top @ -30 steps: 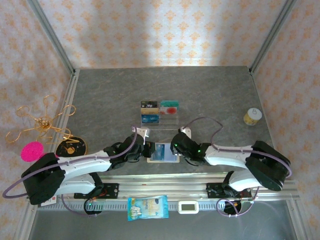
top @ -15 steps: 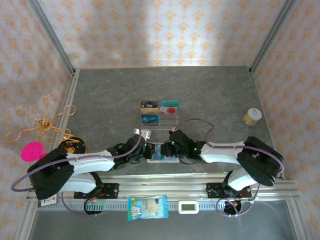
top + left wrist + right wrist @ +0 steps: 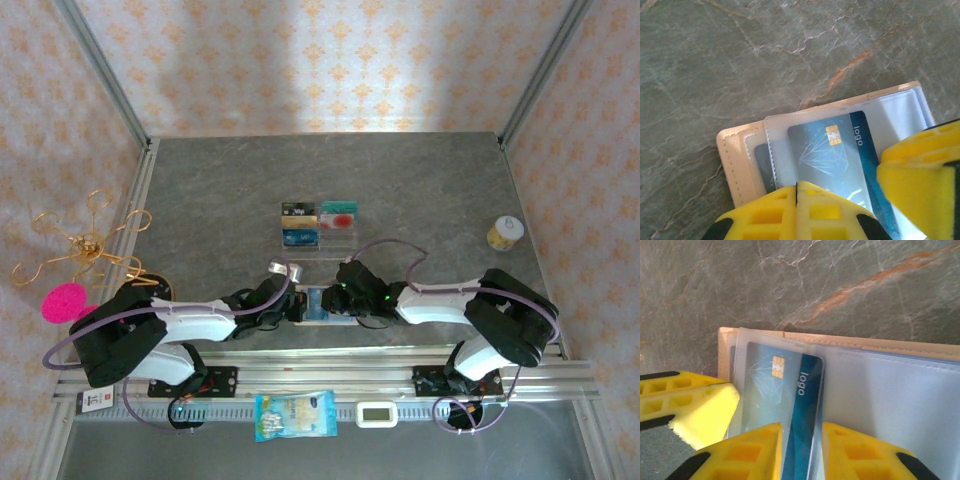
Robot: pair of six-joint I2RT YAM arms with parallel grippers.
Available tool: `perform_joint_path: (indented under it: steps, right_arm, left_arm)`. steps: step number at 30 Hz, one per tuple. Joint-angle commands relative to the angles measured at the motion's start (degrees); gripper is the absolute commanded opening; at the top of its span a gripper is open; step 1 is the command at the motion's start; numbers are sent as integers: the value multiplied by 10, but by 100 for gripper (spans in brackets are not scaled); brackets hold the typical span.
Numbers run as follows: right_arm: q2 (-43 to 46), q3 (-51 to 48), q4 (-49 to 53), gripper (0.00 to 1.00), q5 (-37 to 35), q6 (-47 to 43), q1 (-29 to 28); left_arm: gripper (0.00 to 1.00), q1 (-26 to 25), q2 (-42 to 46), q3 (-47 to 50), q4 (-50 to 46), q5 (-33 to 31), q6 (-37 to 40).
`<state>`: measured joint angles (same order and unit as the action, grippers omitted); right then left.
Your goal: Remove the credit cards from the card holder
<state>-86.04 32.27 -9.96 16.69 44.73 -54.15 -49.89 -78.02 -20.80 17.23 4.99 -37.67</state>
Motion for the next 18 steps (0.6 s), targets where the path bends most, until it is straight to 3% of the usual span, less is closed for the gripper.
perform_joint_path:
  steps: [1,11,14,18]
  right_arm:
    - [-10,3,-11,25,-15,11,6]
    - [-15,-2,-49,13,6,11,5]
    - [0,-11,-45,0,-8,18,7]
    - [45,-43,-46,0,-31,37,11]
  left_arm:
    - [0,-1,-3,9,-11,-15,-7]
    - [0,-5,-42,8,-5,25,-1]
    - [0,-6,-32,10,-13,17,-2]
    - [0,-5,-11,16,-14,11,-3]
